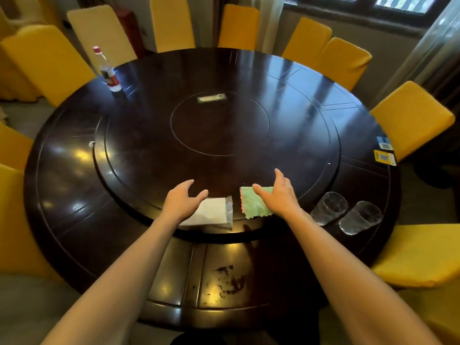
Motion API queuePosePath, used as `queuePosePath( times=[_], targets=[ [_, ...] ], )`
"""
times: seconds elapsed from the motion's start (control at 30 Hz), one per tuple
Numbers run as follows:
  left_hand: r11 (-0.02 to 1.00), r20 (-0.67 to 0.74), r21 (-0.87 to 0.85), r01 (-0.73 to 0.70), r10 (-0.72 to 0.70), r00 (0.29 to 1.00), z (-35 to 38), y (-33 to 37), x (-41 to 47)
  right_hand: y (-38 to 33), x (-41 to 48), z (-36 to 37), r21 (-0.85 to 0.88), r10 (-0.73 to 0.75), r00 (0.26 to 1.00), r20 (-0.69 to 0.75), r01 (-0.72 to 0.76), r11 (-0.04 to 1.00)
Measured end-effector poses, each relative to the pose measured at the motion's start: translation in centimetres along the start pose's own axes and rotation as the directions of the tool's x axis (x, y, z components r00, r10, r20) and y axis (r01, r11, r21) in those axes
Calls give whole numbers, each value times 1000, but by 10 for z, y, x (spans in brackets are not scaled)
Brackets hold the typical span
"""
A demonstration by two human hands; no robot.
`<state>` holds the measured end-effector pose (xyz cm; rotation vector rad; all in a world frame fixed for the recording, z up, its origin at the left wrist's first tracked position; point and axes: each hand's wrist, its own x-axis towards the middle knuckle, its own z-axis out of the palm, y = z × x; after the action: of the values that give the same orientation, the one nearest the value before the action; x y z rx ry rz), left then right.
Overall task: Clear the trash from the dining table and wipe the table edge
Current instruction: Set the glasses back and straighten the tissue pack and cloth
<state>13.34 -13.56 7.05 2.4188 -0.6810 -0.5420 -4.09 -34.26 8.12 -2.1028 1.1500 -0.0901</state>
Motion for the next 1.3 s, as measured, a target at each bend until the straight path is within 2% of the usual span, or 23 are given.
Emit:
queuePosePath(
  times=[0.27, 0.37, 0.5, 0.63, 0.83, 1.0, 1.3],
  targets=[
    [990, 71, -34, 136, -133, 988, 2, -57, 25, -10, 23, 47, -24, 113, 990, 84, -111, 994],
    [981, 75, -44, 190, -186, 980, 7, -72, 31, -9, 28, 65, 15, 150, 983, 109, -152, 988],
    [956, 124, -123, 267, -252, 960, 13, -88, 38, -6, 31, 88, -9, 192, 963, 190, -194, 981],
    [943, 103, -179, 280, -265, 959, 16, -101, 43, -6, 33, 107, -7, 214, 942, 259, -219, 976],
    [887, 81, -282, 365, -357, 931, 14, -115, 55, -15, 38, 126, -12, 232, 947, 222, -235, 972],
    [751, 179, -441, 492, -463, 868, 19, -119, 55, -15, 40, 133, 1, 272, 928, 253, -281, 960],
    [736, 137, -477, 481, -478, 868, 25, -120, 42, -8, 28, 135, 133, 351, 910, 219, -384, 914]
  ],
)
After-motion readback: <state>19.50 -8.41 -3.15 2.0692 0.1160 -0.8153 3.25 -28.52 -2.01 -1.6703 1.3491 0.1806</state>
